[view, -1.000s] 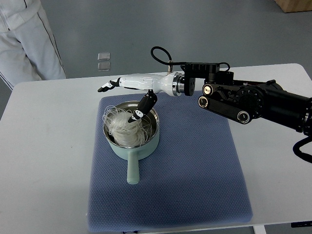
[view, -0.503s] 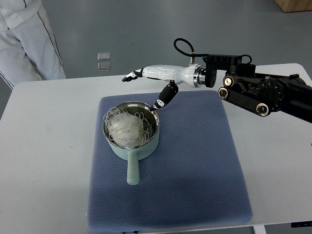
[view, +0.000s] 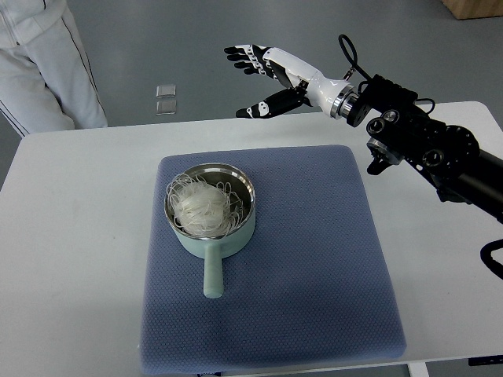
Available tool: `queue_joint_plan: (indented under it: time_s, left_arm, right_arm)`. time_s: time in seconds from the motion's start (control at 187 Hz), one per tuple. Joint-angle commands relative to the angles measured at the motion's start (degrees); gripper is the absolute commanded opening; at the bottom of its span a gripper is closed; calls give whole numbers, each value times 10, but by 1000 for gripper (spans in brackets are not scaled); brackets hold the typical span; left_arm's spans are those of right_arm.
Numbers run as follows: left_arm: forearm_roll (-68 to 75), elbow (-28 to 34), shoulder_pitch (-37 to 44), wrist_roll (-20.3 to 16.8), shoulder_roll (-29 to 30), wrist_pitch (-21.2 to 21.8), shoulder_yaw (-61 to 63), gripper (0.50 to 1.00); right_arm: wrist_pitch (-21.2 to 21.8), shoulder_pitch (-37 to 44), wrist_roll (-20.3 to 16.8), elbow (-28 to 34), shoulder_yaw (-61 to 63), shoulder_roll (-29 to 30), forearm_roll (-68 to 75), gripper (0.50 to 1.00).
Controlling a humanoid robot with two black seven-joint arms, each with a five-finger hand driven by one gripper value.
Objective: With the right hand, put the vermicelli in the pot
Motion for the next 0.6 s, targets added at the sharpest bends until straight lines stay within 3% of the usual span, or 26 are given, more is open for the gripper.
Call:
queue_joint_plan:
  time_s: [0.0,0.23,0.38,0.594]
  left_arm:
    - [0,0,0,0,0,0,0,1000]
    - [0,0,0,0,0,0,0,1000]
    - [0,0,0,0,0,0,-2,1000]
    - [0,0,0,0,0,0,0,1000]
  right_arm:
    - [-28,-30,0,-32,40,21,68,928]
    - [-116,-44,-18,-83,95,48,285,928]
    - [-121,-71,-18,-91,97,41,393,928]
    - [-116,-122,-10,-96,125,31,426,928]
